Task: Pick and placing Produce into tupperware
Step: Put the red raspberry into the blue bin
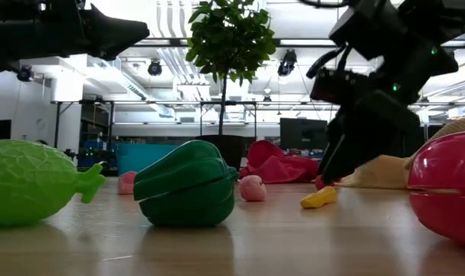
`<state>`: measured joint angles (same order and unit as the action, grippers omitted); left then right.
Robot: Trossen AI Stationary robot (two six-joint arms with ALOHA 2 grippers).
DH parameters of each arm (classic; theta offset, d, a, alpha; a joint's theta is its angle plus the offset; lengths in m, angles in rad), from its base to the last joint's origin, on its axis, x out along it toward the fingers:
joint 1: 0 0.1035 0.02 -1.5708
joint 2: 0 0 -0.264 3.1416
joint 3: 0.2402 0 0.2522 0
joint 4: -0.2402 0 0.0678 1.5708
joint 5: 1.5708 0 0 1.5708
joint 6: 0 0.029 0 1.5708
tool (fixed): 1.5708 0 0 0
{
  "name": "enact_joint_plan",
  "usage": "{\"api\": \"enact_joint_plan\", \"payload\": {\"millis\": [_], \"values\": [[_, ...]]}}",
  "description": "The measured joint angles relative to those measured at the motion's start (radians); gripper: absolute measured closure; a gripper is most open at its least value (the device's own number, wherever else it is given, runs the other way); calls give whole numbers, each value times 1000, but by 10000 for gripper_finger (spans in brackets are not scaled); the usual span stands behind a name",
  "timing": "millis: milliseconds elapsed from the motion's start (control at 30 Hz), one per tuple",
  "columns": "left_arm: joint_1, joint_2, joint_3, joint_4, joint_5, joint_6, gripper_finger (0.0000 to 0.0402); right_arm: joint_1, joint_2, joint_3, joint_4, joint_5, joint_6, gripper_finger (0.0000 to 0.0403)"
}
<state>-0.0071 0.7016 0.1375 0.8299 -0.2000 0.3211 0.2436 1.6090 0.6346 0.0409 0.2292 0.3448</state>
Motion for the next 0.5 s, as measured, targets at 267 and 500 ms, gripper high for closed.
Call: {"api": "enact_joint_plan", "payload": {"millis": [267,500], "values": [[0,-2,0,0,0,0,228,0,42,3,27,1,3,132],[0,-2,0,0,0,0,228,0,44,11,22,1,-2,168]]}}
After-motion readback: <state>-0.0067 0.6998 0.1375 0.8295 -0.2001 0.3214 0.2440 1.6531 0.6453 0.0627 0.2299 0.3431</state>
